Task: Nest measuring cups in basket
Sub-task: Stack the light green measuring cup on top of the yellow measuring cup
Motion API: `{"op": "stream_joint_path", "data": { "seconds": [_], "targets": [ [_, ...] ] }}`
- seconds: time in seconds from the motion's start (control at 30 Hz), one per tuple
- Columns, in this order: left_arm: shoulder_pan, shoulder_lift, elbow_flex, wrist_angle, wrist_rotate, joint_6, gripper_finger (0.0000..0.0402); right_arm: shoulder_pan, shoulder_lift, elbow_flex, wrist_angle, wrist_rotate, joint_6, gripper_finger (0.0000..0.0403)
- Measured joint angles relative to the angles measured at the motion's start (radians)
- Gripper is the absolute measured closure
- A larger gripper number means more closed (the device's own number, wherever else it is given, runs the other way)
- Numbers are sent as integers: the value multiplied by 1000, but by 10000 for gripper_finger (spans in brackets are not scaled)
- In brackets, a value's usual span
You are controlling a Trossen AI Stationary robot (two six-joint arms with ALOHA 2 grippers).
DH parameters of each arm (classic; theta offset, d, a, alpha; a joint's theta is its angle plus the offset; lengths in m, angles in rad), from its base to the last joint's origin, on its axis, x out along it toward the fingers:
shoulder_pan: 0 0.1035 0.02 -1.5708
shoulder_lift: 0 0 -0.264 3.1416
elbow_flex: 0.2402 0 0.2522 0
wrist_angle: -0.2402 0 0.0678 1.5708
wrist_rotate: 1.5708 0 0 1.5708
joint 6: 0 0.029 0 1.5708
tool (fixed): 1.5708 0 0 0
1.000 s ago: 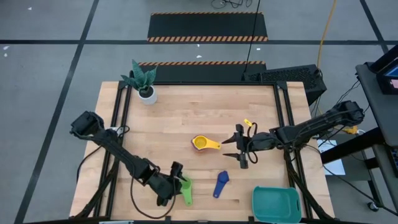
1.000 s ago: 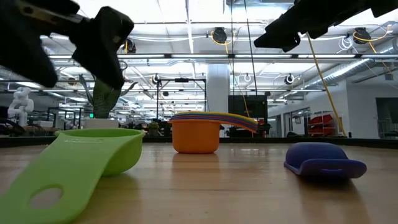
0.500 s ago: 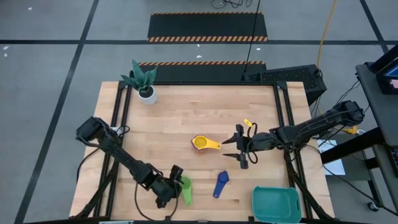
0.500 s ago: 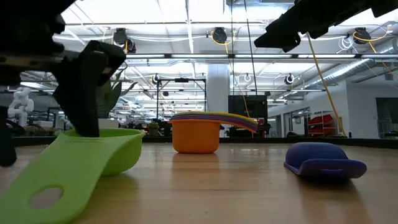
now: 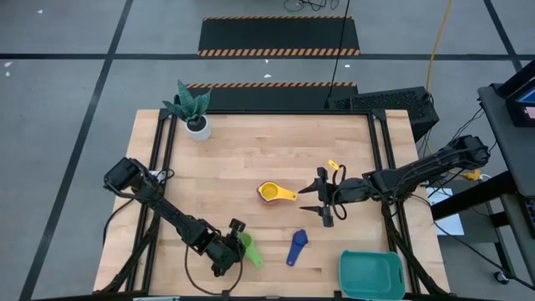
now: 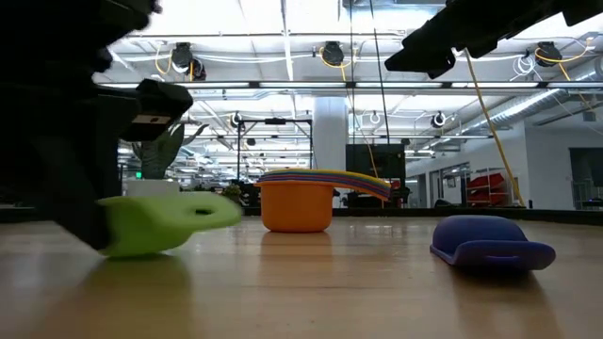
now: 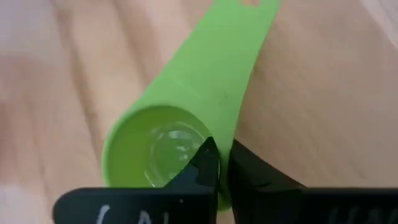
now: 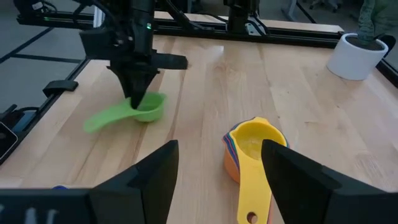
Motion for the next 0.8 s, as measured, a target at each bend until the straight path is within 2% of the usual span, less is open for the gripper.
{"op": "stream_joint_path", "data": {
  "seconds": [0.13, 0.23, 0.37, 0.57, 0.7, 0.8],
  "targets": [
    [46, -41, -2, -125, -10, -126, 380, 0, 11, 0, -7, 75, 30, 181],
    [79, -101, -3, -225, -78, -175, 380, -1, 33, 0, -6, 136, 27, 181],
    [127, -180, -3, -273, -157, -196, 391, -1, 78, 0, 17, 207, 12, 181],
    [191, -266, -2, -249, -283, -165, 381, -1, 158, 0, 141, 293, -36, 181],
    [247, -299, -2, -178, -288, -125, 392, -1, 200, 0, 233, 296, -73, 181],
    [284, -299, 1, -128, -288, -123, 388, -1, 203, 0, 243, 339, -83, 181]
  ]
}}
